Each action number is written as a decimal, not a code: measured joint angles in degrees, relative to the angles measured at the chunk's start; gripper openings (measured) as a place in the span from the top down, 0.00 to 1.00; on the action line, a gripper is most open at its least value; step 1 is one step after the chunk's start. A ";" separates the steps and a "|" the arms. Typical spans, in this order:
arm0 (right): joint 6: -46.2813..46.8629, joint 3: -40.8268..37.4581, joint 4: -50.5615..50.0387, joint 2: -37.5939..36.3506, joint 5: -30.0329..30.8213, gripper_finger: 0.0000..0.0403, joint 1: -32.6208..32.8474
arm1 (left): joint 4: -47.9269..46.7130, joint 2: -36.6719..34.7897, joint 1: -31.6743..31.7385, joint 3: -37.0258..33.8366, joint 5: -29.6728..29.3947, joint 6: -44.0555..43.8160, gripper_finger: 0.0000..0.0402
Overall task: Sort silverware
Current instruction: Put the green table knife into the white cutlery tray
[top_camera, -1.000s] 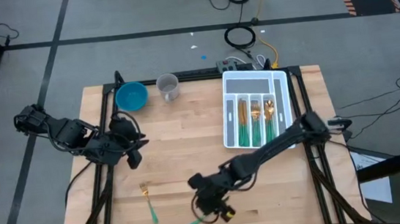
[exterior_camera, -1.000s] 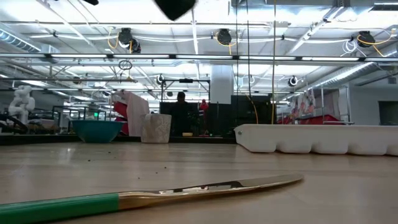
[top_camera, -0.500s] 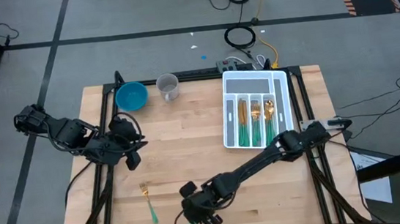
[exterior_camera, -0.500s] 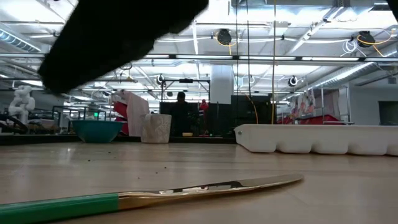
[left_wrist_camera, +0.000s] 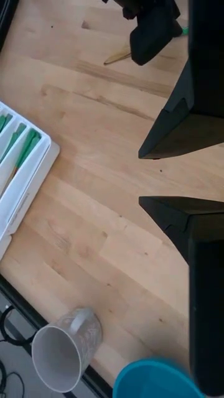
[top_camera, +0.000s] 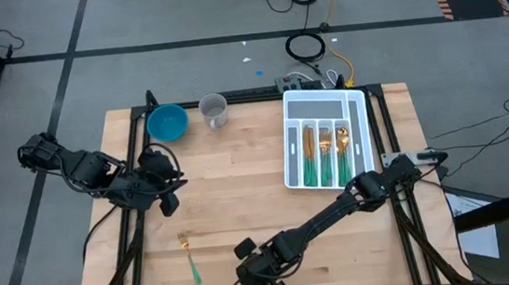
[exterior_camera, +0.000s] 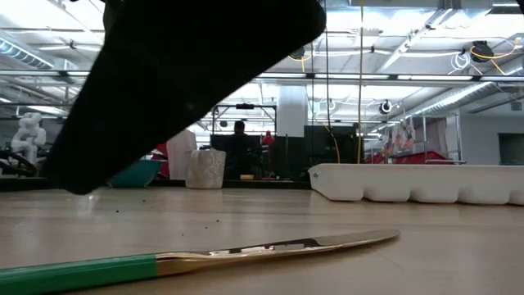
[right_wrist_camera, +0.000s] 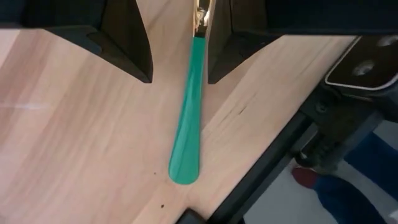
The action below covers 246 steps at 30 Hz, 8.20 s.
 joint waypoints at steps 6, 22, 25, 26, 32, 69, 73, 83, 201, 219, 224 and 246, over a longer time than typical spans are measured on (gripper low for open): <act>0.39 0.02 -0.09 1.28 0.27 0.64 -0.04 | -0.04 0.00 0.00 0.00 0.00 0.00 0.72; 4.78 0.55 -10.39 3.88 2.87 0.77 0.43 | -0.65 0.02 0.00 0.00 0.00 -0.09 0.72; 4.85 0.52 -12.91 4.35 2.15 0.92 0.66 | -0.98 0.00 0.00 0.00 0.00 -0.11 0.72; 4.89 0.50 -13.24 4.35 2.06 0.95 0.66 | -1.03 0.02 0.00 0.00 0.00 -0.09 0.72; 8.53 0.24 -14.24 3.93 2.36 0.99 0.85 | -1.13 0.01 0.00 0.00 0.00 -0.09 0.72; 3.32 -0.13 -25.21 -4.29 1.66 0.75 -2.48 | -1.43 0.02 0.00 0.00 -0.99 2.73 0.72; 4.22 -0.11 -25.07 -2.15 1.72 0.60 -3.54 | -1.44 0.02 0.00 0.00 -1.40 2.97 0.72; 5.06 -0.09 -22.53 -0.26 2.42 0.58 -5.04 | -2.95 0.02 0.02 0.00 -2.25 2.95 0.72; -16.13 -40.41 -23.52 -74.21 -3.14 1.00 -17.40 | -5.29 0.02 0.02 -0.02 -9.94 -0.57 0.72; -62.82 -59.45 -25.98 -63.79 -0.21 1.00 -35.64 | -5.27 0.02 0.26 -0.02 -10.07 -6.11 0.72; -73.75 -59.33 -24.26 -56.82 3.65 1.00 -39.11 | -5.31 0.02 0.91 -0.02 -10.14 -7.11 0.72; -89.92 -58.71 -13.51 -45.87 9.48 1.00 -42.14 | -5.55 0.04 4.49 -0.02 -10.19 -6.38 0.72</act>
